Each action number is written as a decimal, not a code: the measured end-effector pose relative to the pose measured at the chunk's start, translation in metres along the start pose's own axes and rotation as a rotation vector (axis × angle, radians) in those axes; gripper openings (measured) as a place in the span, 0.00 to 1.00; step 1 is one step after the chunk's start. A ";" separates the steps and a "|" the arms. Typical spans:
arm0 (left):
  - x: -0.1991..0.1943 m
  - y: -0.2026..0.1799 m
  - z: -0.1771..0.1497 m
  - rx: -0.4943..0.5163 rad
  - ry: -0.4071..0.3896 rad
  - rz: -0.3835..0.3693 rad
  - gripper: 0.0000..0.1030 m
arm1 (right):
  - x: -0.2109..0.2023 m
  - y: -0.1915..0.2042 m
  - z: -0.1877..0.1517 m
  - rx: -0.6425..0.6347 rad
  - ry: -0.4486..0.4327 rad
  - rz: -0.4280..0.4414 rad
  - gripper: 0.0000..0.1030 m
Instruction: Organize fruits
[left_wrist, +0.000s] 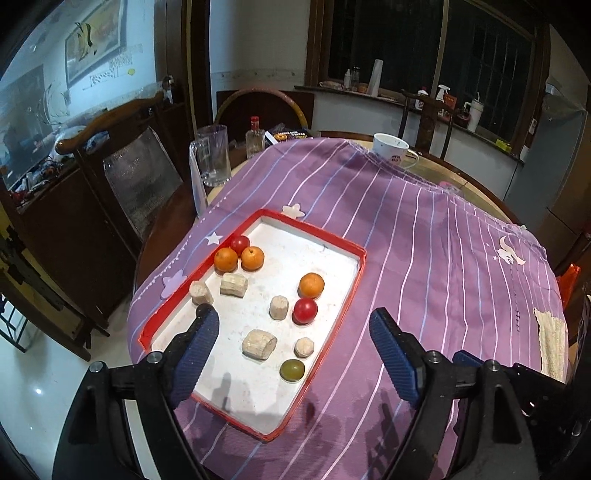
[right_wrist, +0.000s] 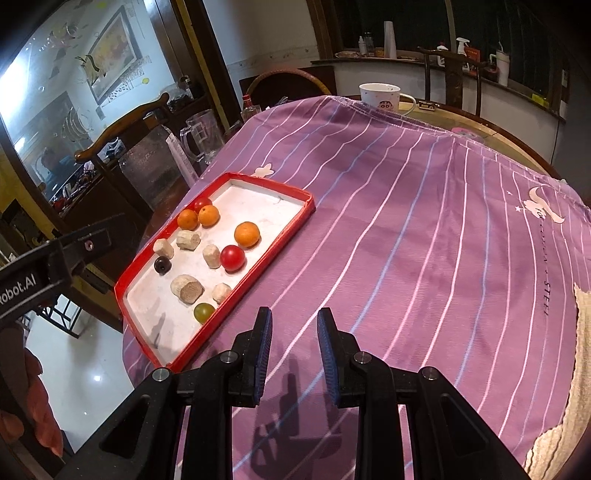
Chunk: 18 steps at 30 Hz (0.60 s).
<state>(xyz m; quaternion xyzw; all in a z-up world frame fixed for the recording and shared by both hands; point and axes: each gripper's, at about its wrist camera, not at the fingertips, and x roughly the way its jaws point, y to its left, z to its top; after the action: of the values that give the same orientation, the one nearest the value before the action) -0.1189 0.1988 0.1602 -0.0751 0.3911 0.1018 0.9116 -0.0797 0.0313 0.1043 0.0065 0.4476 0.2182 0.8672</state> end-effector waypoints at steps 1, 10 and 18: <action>-0.002 -0.002 0.000 0.002 -0.007 0.008 0.81 | -0.001 -0.001 -0.001 0.000 -0.002 0.000 0.27; -0.018 -0.008 -0.003 -0.004 -0.056 0.052 0.82 | -0.008 0.001 -0.001 -0.031 -0.015 0.011 0.27; -0.067 -0.003 -0.003 -0.063 -0.333 0.252 1.00 | -0.011 0.004 -0.002 -0.056 -0.025 0.017 0.27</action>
<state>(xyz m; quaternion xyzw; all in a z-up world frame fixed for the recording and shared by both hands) -0.1655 0.1864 0.2075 -0.0361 0.2380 0.2380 0.9410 -0.0888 0.0303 0.1125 -0.0113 0.4305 0.2382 0.8705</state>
